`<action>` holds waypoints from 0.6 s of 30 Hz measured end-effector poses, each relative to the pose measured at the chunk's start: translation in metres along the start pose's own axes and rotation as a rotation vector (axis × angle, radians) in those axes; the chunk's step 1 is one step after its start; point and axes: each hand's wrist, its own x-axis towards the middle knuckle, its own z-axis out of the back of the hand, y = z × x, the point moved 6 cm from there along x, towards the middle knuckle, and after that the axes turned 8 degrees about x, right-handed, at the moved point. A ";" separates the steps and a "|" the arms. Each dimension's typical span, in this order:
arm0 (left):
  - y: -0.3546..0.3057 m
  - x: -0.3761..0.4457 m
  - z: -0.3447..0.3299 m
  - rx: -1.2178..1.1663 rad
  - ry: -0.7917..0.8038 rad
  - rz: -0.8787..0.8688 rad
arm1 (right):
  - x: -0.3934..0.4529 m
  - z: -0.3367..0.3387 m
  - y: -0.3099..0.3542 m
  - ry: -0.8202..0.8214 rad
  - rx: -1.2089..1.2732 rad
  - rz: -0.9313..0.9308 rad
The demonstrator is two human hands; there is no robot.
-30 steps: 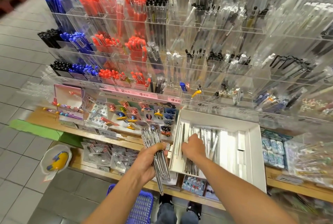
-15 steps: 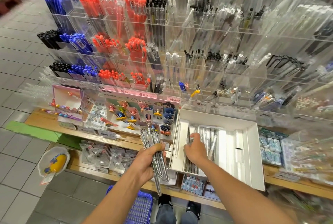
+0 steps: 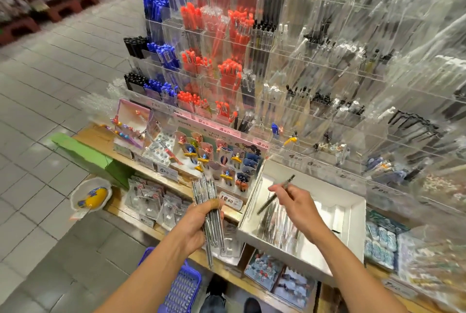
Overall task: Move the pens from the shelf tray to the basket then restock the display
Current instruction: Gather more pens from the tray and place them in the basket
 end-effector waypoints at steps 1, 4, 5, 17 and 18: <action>0.002 -0.006 0.004 -0.017 -0.018 -0.019 | -0.001 -0.009 0.012 0.052 -0.017 0.025; 0.019 -0.025 0.023 -0.059 -0.110 -0.061 | -0.002 -0.047 0.031 0.225 0.055 0.005; 0.027 -0.032 0.032 -0.083 -0.138 -0.073 | -0.004 -0.062 0.033 0.290 0.058 -0.009; 0.156 -0.128 0.161 -0.482 -0.583 -0.131 | -0.082 -0.264 -0.031 0.814 0.057 -0.241; 0.165 -0.131 0.172 -0.522 -0.604 -0.133 | -0.089 -0.279 -0.040 0.835 0.057 -0.271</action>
